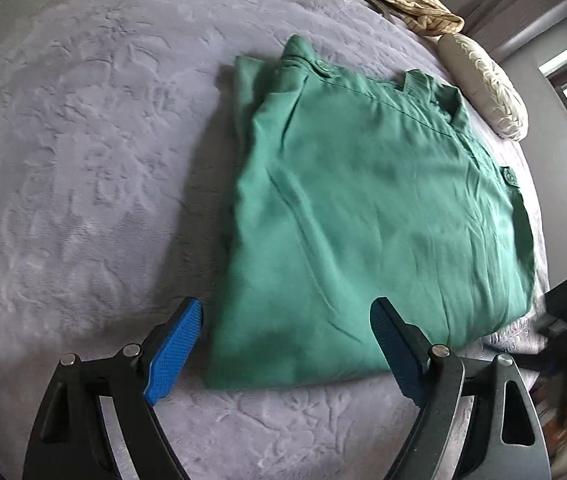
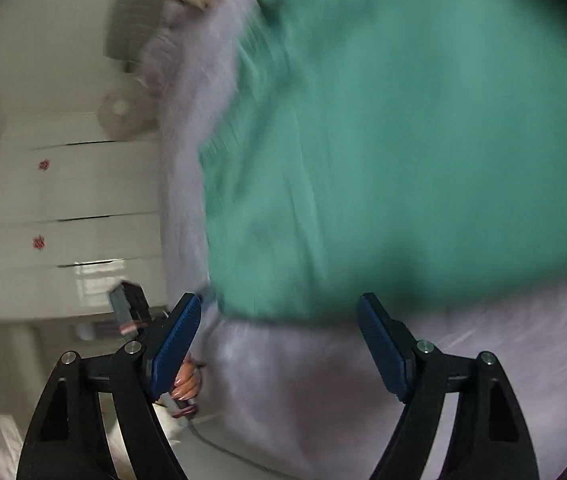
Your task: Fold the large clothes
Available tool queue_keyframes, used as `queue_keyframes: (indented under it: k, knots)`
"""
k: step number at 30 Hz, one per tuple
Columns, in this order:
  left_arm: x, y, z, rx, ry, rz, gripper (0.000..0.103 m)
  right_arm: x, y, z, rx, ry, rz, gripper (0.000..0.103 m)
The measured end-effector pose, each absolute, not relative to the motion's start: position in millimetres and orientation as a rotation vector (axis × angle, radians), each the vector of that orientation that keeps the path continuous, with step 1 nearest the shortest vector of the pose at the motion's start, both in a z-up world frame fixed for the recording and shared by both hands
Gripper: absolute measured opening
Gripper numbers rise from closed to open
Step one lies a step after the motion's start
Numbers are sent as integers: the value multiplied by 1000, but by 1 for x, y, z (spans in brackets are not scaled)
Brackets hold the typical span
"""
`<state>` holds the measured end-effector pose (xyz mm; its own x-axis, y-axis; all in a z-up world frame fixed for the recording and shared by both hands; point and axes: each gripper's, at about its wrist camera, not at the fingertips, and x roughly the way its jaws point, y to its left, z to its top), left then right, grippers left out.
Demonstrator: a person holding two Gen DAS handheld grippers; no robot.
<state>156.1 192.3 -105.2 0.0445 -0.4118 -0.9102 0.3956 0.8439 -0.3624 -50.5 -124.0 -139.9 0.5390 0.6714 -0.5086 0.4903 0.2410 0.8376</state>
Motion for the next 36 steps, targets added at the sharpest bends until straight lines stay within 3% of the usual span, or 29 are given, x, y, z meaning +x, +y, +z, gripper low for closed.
queue_keyframes:
  k: [2,3,4,5,6,7,11,17,23,29,36]
  knots:
    - [160,190,-108,-32,1409,-631,60,-42,-103,-163,1462,1093,137,83]
    - [163,189,-110,-30,1415,-628,33,-41,-99,-168,1471,1083,109,83]
    - [166,189,-112,-36,1426,-631,6,-38,-100,-170,1477,1057,83,72]
    - [169,191,-111,-62,1438,-641,6,-38,-102,-170,1484,1033,64,55]
    - [169,195,-104,-103,1420,-674,6,-36,-106,-168,1471,1042,27,12]
    - [165,198,-94,-115,1385,-715,6,-37,-109,-164,1462,1037,26,9]
    - [140,215,-78,-53,1340,-760,6,-41,-102,-139,1314,1057,57,8]
    - [132,252,-145,-38,1482,-553,6,-52,-101,-182,1382,1152,5,8]
    - [123,267,-101,-34,1425,-513,6,-63,-114,-146,1241,1241,127,10]
    - [140,231,-60,-16,1286,-551,6,-65,-194,-93,1011,1106,-80,10]
    - [179,150,-101,48,1269,-478,6,-39,-296,-86,821,1029,-408,10]
